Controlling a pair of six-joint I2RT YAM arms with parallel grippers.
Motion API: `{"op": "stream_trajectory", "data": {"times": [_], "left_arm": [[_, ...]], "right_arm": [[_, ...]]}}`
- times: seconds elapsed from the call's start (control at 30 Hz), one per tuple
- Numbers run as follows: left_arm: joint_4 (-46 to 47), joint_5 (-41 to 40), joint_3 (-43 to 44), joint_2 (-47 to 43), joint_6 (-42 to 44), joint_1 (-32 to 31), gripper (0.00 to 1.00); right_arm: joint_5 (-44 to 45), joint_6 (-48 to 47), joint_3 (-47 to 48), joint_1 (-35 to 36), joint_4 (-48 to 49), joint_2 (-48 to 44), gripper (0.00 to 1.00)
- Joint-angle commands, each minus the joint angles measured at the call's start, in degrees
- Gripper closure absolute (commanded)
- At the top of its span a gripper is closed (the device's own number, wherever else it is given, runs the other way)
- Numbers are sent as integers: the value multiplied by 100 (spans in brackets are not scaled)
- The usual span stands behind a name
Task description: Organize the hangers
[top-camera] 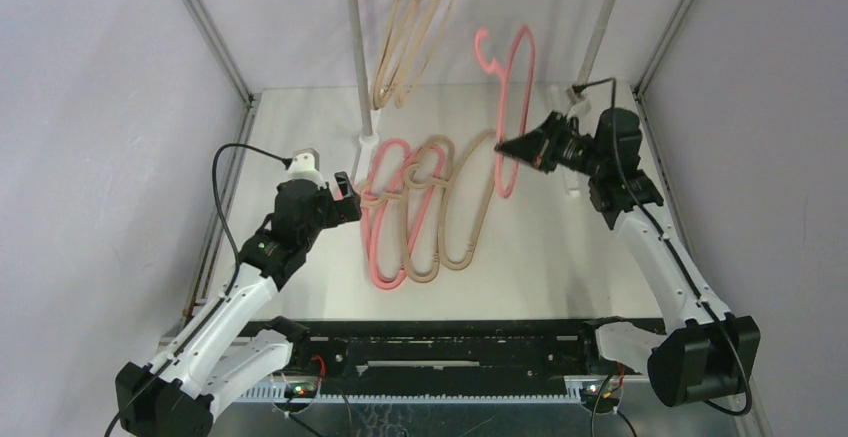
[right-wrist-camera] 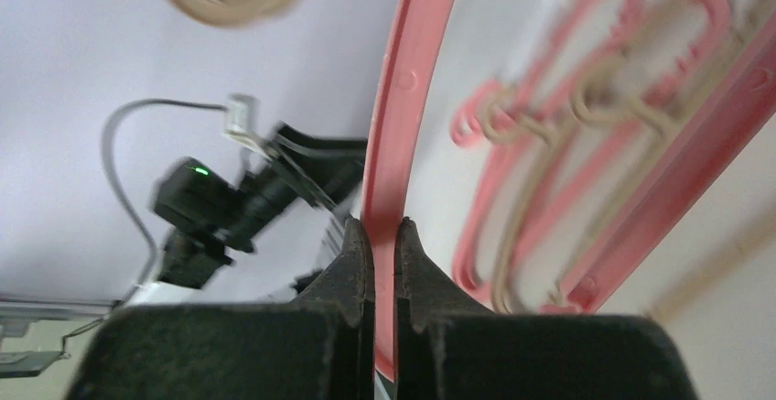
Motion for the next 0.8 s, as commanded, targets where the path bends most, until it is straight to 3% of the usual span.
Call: {"op": "stream_trajectory", "data": {"times": [0.0,0.3,0.77], "left_arm": [[132,15,116,-69,-11,-29,1],[59,-3,88,-176,-11,-31,1],[0,-47,114,-64,40,-36,0]], "right_arm": [[-572,797,1042,-161,1576,156,100],[197,1708,2169,-163,2692,1181,100],[1332,2583,2484,-170,3756,2264,100]]}}
